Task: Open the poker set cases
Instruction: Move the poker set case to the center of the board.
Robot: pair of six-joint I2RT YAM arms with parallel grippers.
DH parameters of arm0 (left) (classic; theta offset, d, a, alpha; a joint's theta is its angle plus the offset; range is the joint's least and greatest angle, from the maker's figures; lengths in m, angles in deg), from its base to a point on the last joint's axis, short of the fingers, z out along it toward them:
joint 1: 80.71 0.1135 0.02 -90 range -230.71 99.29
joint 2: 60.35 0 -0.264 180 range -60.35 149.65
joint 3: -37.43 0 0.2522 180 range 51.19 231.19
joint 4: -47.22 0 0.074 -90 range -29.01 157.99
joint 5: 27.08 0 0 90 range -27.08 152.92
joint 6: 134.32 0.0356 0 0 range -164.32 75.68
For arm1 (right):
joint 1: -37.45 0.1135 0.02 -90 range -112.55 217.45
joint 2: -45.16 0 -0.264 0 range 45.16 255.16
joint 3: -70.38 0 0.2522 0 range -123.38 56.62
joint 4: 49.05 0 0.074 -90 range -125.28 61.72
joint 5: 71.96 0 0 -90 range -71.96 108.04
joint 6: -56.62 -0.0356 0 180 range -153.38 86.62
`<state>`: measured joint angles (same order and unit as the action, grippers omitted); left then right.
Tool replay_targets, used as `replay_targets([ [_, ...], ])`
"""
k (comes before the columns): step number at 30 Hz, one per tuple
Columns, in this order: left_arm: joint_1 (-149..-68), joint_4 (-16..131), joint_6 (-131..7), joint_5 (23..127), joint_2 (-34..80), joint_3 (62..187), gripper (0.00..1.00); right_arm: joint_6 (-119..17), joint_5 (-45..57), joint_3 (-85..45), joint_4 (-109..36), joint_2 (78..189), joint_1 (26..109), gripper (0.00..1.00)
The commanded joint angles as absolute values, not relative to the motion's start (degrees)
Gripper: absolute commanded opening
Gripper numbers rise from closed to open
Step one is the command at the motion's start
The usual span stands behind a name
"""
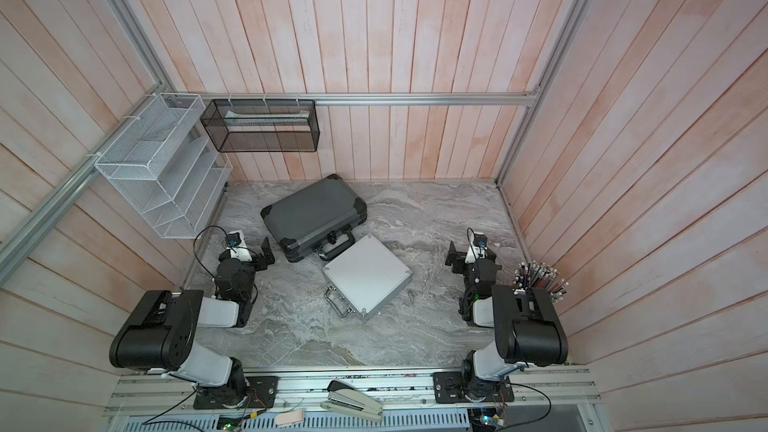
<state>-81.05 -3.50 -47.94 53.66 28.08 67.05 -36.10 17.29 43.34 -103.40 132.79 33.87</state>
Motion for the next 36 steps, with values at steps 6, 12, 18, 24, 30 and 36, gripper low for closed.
replay_targets([
  [6,-81.1,-4.3,-47.1,53.3,28.1,66.9,1.00,-35.3,16.8,42.4,-103.8,132.2,34.0,0.99],
  [12,-81.1,-4.3,-47.1,53.3,28.1,66.9,1.00,-35.4,16.8,42.4,-103.8,132.2,33.9,0.99],
  [18,-81.1,-4.3,-47.1,53.3,28.1,66.9,1.00,-35.4,16.8,42.4,-103.8,132.2,33.9,0.99],
  [24,-81.1,-4.2,-47.1,53.3,28.1,66.9,1.00,-35.4,16.8,42.4,-103.8,132.2,33.9,0.99],
  [30,-81.1,-4.1,-47.2,53.3,28.2,67.0,1.00,-35.3,16.8,42.4,-103.8,132.1,34.0,0.99],
  [36,-79.5,-3.9,-48.3,56.4,27.3,67.0,1.00,-35.4,16.9,42.6,-104.0,132.0,33.9,0.99],
])
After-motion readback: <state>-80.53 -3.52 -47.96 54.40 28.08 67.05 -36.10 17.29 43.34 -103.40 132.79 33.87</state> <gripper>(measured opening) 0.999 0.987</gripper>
